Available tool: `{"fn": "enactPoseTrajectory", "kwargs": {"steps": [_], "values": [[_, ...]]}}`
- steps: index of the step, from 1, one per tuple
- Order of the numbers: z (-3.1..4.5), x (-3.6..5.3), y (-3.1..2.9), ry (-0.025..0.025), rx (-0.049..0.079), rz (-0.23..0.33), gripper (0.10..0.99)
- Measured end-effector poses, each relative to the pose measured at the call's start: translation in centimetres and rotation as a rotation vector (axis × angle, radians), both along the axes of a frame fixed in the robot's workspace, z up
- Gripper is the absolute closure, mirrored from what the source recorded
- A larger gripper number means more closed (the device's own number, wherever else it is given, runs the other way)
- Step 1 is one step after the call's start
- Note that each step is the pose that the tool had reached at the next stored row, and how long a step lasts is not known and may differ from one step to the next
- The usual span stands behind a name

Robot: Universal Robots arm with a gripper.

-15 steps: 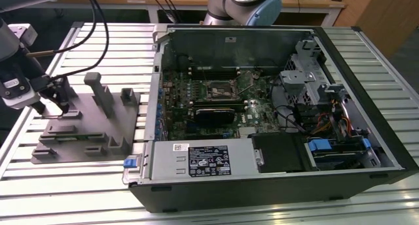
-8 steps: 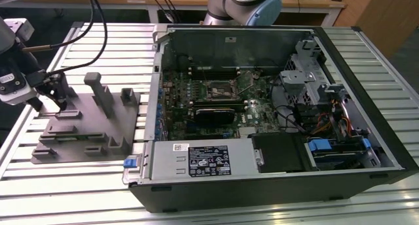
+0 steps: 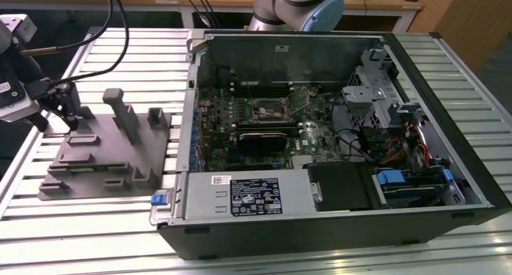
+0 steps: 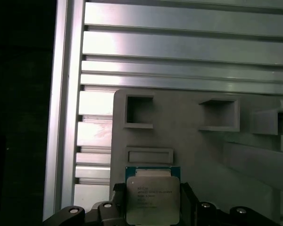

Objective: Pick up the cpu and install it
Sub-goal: 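Pick up the cpu and move it towards the insertion slot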

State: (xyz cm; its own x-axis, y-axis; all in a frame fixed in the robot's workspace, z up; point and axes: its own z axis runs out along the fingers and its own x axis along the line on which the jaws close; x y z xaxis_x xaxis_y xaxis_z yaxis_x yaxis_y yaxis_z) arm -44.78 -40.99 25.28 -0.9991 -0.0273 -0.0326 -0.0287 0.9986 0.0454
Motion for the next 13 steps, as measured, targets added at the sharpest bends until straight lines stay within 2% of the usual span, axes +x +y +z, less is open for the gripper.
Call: {"fn": "enactPoseTrajectory", "kwargs": {"steps": [13], "values": [[2.3,0.0,0.0,-0.0001,0.0,0.0,0.541]]}}
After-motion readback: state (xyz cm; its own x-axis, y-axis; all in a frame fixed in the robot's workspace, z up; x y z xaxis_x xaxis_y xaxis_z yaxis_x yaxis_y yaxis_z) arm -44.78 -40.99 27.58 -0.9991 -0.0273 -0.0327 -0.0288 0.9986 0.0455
